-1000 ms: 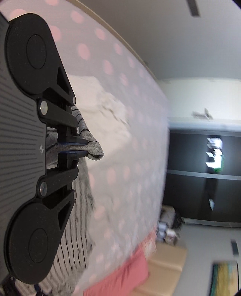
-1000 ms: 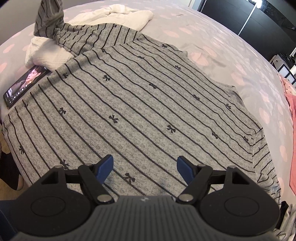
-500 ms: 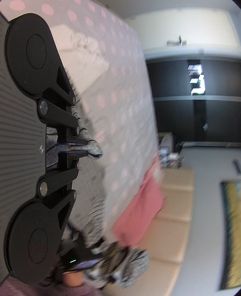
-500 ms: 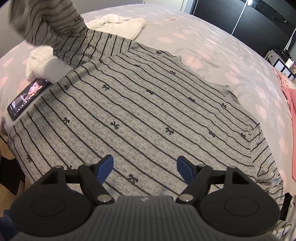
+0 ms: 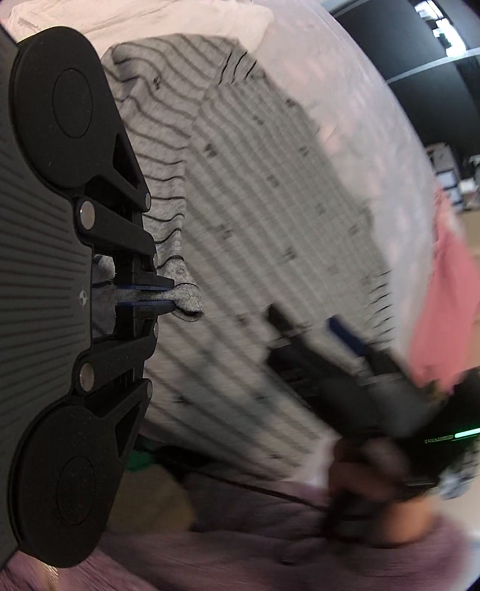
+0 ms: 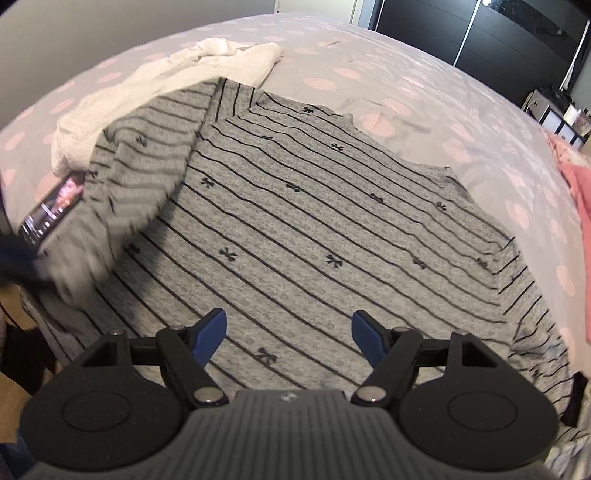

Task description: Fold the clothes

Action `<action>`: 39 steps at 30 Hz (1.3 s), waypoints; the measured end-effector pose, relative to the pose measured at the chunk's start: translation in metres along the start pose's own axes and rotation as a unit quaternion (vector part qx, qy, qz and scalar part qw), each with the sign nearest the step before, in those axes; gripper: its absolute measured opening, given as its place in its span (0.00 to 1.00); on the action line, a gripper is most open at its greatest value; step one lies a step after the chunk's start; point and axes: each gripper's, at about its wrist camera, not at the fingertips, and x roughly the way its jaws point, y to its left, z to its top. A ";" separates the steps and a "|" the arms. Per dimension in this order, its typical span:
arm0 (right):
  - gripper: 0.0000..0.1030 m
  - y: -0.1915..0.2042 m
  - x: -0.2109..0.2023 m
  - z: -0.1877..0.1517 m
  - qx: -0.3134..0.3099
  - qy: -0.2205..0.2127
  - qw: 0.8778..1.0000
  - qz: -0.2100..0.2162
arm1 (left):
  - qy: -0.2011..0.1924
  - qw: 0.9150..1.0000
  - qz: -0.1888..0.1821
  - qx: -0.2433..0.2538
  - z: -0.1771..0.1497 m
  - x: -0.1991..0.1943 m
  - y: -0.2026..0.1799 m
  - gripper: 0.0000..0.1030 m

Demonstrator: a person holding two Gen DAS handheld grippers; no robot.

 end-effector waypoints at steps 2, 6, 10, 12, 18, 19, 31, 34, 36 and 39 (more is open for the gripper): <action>0.69 0.002 -0.003 0.000 0.005 -0.008 1.000 0.025 | 0.006 1.000 -0.004 -0.005 -0.007 0.006 -0.001 0.03; 0.64 0.020 -0.009 -0.002 -0.039 -0.024 0.996 0.072 | 0.012 1.000 -0.006 -0.017 -0.016 0.012 -0.001 0.03; 0.64 0.051 -0.012 -0.013 -0.139 -0.029 0.985 0.097 | 0.015 1.000 -0.005 -0.025 -0.021 0.018 0.003 0.03; 0.64 0.066 -0.013 -0.020 -0.191 -0.032 0.975 0.108 | 0.013 1.000 -0.008 -0.023 -0.022 0.020 0.004 0.03; 0.54 0.101 -0.016 -0.041 -0.331 -0.061 0.936 0.107 | 0.010 1.000 -0.021 -0.005 -0.018 0.024 0.003 0.03; 0.52 0.106 -0.016 -0.045 -0.355 -0.068 0.927 0.101 | 0.011 1.000 -0.024 -0.003 -0.017 0.024 0.002 0.03; 0.07 0.123 -0.016 -0.079 -0.528 -0.131 0.838 0.048 | -0.005 0.999 -0.028 -0.016 -0.016 0.013 0.013 0.03; 0.06 0.111 -0.024 -0.070 -0.500 -0.136 0.855 0.039 | -0.029 0.999 -0.025 -0.037 -0.016 -0.005 0.026 0.14; 0.06 0.098 -0.030 -0.064 -0.474 -0.142 0.869 0.025 | -0.049 0.997 -0.015 -0.056 -0.017 -0.018 0.039 0.16; 0.06 0.068 -0.042 -0.052 -0.410 -0.159 0.898 -0.007 | -0.064 0.993 0.020 -0.097 -0.020 -0.034 0.066 0.16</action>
